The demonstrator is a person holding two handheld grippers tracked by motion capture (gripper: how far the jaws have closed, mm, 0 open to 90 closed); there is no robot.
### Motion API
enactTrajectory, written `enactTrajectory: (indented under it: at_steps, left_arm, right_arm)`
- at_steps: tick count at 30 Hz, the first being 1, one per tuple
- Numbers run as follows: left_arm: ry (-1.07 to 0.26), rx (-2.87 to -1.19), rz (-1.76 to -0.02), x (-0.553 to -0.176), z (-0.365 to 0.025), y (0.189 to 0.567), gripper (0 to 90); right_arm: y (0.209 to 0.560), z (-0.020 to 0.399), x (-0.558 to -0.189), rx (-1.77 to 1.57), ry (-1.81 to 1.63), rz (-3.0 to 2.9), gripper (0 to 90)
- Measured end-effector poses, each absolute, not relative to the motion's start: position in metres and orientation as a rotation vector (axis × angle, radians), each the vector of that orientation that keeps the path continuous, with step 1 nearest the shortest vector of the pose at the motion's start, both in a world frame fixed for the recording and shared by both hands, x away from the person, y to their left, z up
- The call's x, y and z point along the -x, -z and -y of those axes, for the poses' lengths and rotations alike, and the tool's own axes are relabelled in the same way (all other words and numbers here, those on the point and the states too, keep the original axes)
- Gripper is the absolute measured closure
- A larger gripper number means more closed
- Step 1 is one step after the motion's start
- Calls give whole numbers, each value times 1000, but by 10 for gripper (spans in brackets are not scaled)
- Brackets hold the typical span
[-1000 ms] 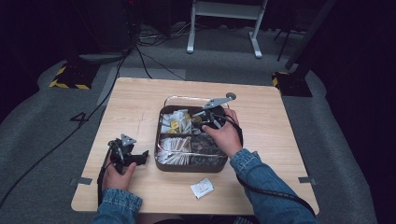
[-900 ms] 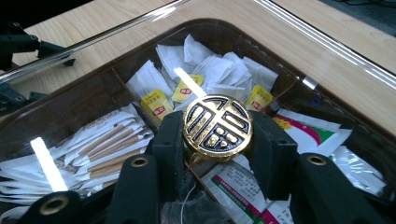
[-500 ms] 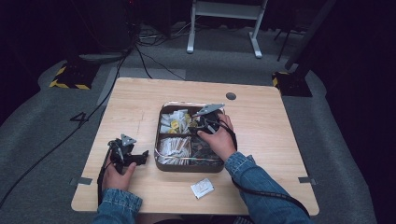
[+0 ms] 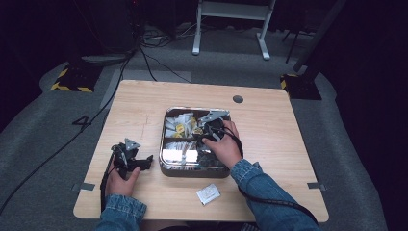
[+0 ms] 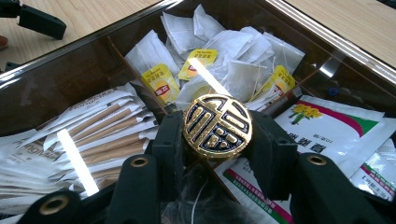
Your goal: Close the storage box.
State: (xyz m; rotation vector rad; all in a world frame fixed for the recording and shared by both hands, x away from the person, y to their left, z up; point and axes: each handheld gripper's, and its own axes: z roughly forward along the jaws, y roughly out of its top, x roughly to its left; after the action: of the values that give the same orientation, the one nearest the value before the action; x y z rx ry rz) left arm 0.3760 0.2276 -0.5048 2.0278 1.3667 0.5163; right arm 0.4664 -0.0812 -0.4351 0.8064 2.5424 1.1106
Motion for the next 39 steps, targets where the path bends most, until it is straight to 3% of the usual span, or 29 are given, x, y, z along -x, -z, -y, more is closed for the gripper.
enactTrajectory:
  at_steps: [30,39]
  left_arm:
    - [-517,-2028,-1367,-376,-228,505,156]
    - [-519,-2024,-1369,-377,-227,505,156]
  right_arm:
    - [439,83,-458,-810,-1138,-2547,584]
    - [429,88,-456,-806,-1229,-2499,501]
